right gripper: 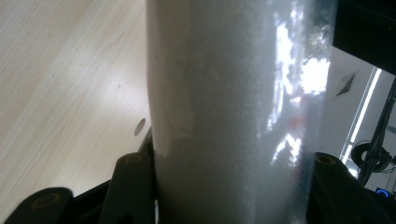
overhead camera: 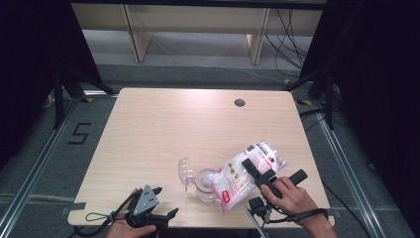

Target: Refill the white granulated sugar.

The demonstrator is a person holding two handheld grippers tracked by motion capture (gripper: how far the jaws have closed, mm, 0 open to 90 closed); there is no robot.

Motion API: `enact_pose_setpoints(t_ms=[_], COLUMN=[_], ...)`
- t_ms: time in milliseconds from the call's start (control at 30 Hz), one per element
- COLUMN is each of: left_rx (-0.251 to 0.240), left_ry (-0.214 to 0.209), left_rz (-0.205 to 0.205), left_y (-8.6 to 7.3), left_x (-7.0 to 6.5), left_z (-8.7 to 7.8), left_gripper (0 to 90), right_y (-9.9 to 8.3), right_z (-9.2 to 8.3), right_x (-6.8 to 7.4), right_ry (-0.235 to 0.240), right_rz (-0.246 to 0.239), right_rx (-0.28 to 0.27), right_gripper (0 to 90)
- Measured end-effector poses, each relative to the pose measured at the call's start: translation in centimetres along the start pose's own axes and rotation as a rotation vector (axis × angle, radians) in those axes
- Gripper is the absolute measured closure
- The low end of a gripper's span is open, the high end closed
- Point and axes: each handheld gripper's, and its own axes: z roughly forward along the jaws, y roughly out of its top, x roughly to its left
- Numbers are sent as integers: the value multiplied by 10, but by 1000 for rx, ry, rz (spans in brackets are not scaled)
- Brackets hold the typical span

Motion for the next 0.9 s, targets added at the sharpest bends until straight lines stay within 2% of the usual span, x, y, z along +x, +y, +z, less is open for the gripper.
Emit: enact_pose_setpoints(t_ms=[33, 100, 133, 167, 200, 267, 367, 433, 633, 667, 700, 800, 833, 900], left_rx=[-13, -20, -20, 0, -18, -21, -18, -20, -16, -15, -15, -14, -16, -19], left_ry=[-5, -13, -15, 2, -15, -12, 1, 1, 5, 12, 8, 10, 4, -15], left_rz=[-20, -32, -34, -1, -33, -32, -27, -29, -20, -5, -16, -8, -23, -36], left_y=[0, 0, 0, 0, 0, 0, 0, 0, 1, 1, 1, 1, 1, 0], left_x=[-2, -2, -2, 0, -2, -2, -2, -2, -1, 0, -1, 0, -1, -3], left_z=[1, 1, 1, 0, 1, 1, 0, 0, -1, -2, -2, -2, -1, 1], left_gripper=[159, 158, 158, 158, 158, 158, 158, 159, 159, 159, 158, 159, 159, 158], right_y=[0, 1, 0, 0, 0, -1, -1, -2, -3, -3, -3, -2, -2, -2], right_z=[0, 0, 0, 0, 0, 0, -1, 0, -1, -1, -2, -1, -1, -2], right_x=[1, 1, 1, 1, 1, 1, 2, 0, 1, 0, 0, 0, 0, 2], right_ry=[1, 5, -5, -5, -4, -4, 2, 0, 2, 3, 2, 0, -5, -3], right_rz=[7, 13, -2, 2, 1, 1, 25, -3, 7, 5, 3, 3, -2, 17], right_rx=[3, 5, -3, 0, 0, 0, 11, 3, 8, 10, 9, 6, 5, 7], right_gripper=[546, 546, 547, 547, 547, 548, 549, 549, 551, 551, 551, 552, 552, 553])
